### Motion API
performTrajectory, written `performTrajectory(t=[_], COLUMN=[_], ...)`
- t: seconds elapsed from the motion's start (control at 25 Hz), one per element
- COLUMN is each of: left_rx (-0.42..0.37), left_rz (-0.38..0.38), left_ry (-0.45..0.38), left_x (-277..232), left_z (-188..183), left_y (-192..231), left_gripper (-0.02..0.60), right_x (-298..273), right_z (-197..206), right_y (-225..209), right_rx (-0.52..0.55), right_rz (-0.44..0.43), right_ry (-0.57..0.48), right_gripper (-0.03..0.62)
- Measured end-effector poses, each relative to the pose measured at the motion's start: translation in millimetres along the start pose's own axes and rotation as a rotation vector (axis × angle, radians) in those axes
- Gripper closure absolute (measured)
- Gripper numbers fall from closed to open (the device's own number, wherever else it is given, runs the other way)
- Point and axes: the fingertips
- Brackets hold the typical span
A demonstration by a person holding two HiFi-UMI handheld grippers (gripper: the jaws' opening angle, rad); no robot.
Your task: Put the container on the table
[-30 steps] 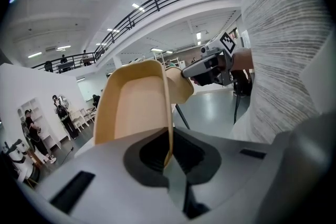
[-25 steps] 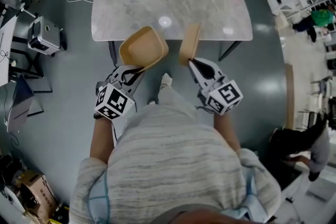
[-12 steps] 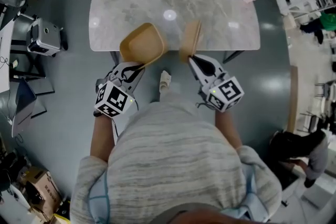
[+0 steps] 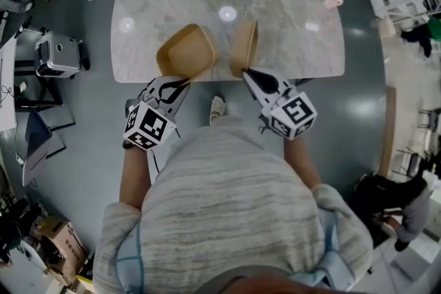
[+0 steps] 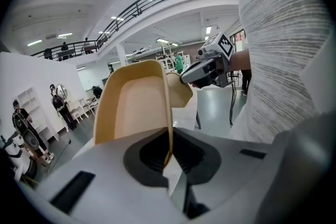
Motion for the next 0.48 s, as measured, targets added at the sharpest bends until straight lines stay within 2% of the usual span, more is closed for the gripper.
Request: performTrajectory(t=[0.28,0.48], left_rx=[0.005,0.01], left_rz=[-0.019,-0.011], left_ry=[0.015,0.036], left_x=[-35,-52], left_z=[-9,-6], left_y=[31,43], left_gripper=[0.574,0.572], right_x=[-21,-35], right_z=[10,24], right_y=[-46,-63], right_rx=[0.011,-0.005], right_rz=[-0.042,-0.049], right_ry=[0.054,0.097], right_gripper=[0.583,0.583])
Point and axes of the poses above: the fingertips, and each gripper's own axes: x backward along the fingers, y to its left, z out of its underside, and after that the axes turned 2 degrees about -z, right-handed
